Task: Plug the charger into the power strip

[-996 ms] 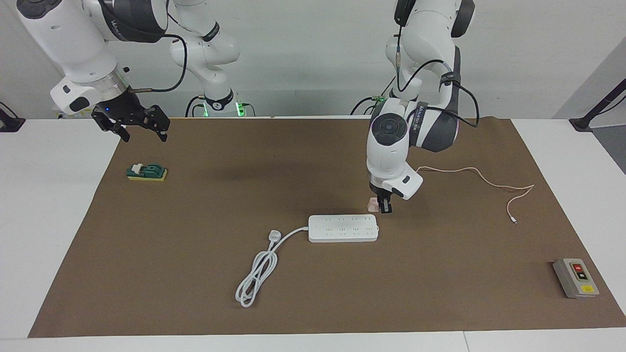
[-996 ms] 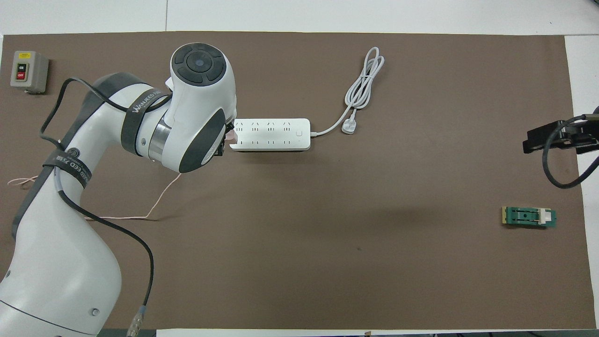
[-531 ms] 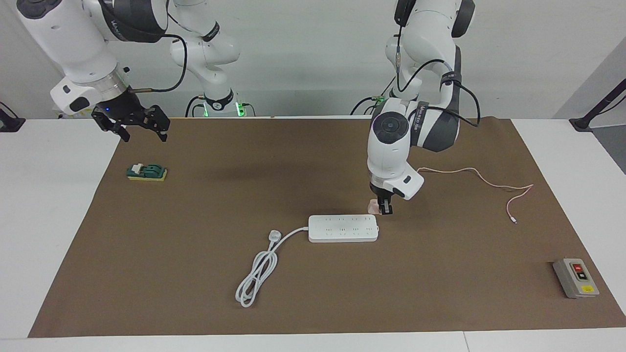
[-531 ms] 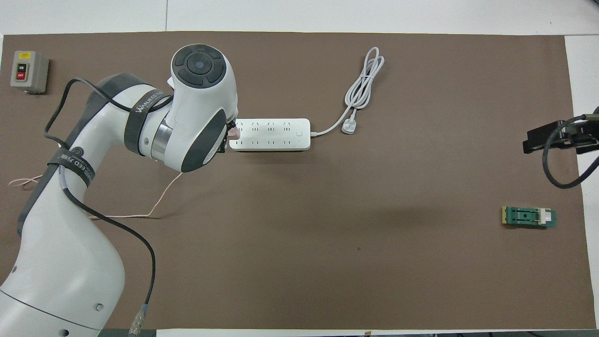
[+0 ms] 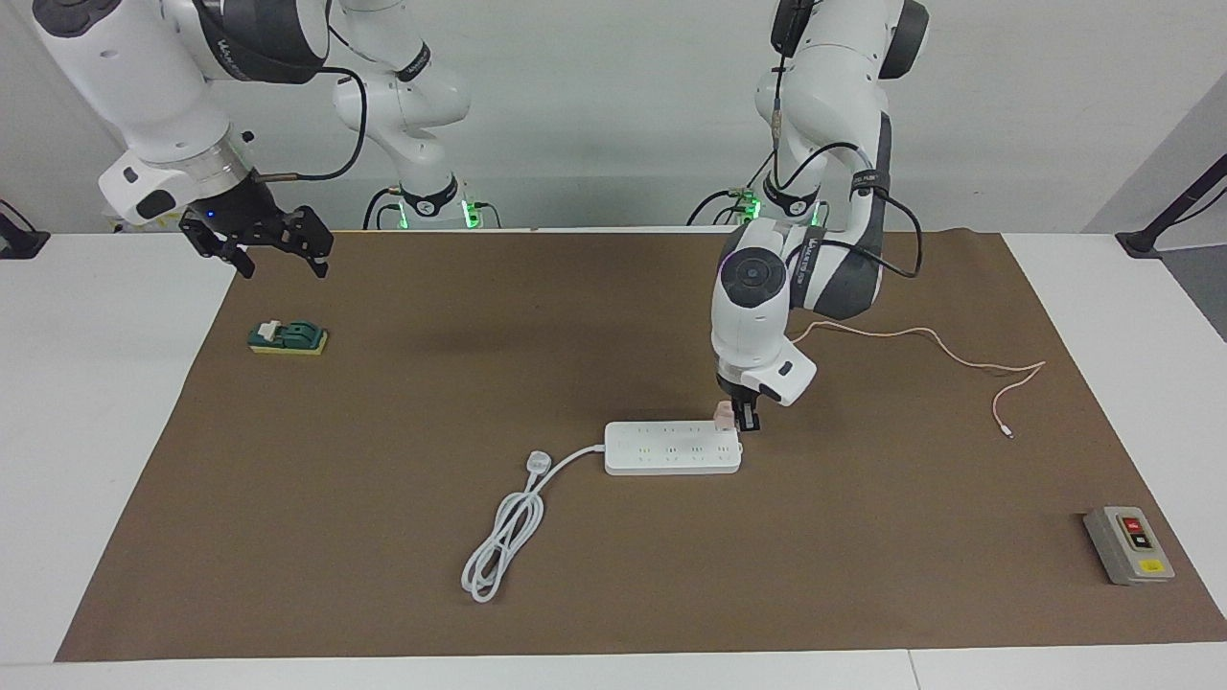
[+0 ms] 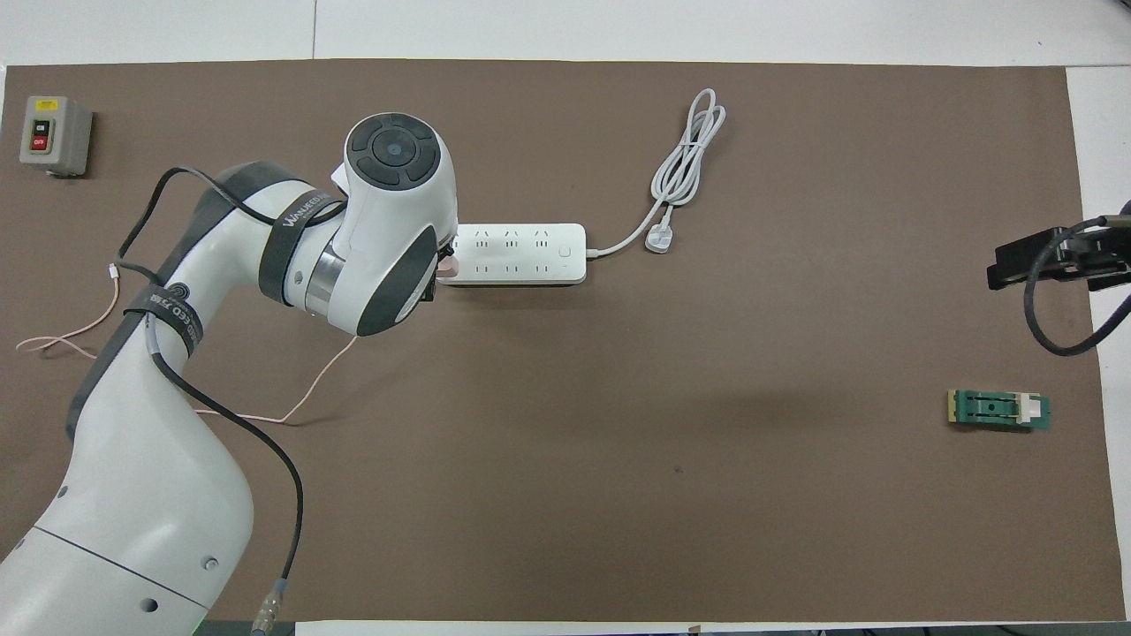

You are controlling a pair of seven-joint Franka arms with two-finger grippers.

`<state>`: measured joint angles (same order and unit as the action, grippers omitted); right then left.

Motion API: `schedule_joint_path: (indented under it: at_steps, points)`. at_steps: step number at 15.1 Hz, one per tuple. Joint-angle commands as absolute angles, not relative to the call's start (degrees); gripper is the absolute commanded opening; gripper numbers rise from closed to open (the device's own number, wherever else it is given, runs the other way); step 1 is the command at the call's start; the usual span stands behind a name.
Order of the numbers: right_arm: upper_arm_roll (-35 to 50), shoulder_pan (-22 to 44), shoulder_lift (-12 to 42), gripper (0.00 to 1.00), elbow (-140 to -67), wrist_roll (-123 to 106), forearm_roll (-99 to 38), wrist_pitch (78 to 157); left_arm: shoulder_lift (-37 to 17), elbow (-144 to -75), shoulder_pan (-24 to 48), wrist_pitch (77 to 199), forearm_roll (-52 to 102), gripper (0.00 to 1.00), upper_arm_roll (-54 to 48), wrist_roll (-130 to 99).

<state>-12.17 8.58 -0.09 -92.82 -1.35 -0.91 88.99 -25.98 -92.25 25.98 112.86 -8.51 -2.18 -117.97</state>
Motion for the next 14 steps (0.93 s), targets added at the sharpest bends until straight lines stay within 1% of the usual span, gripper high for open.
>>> schedule_joint_path:
  at_steps: [1, 10, 14]
  points:
    - [-11.78, 8.0, -0.53, 1.0, -92.81, -2.29, -0.09, 87.89, -23.99, -95.01, 26.89, 114.61, -9.76, 0.0, -1.41, -119.53]
    - [-11.78, 7.91, -0.53, 1.0, -92.81, -2.29, -0.09, 87.89, -23.99, -95.36, 28.12, 115.93, -9.76, 0.0, -1.41, -119.62]
    - [-11.78, 7.91, -0.53, 1.0, -92.81, -2.29, -0.09, 87.89, -23.56, -96.68, 28.13, 116.89, -9.84, 0.0, -1.41, -119.62]
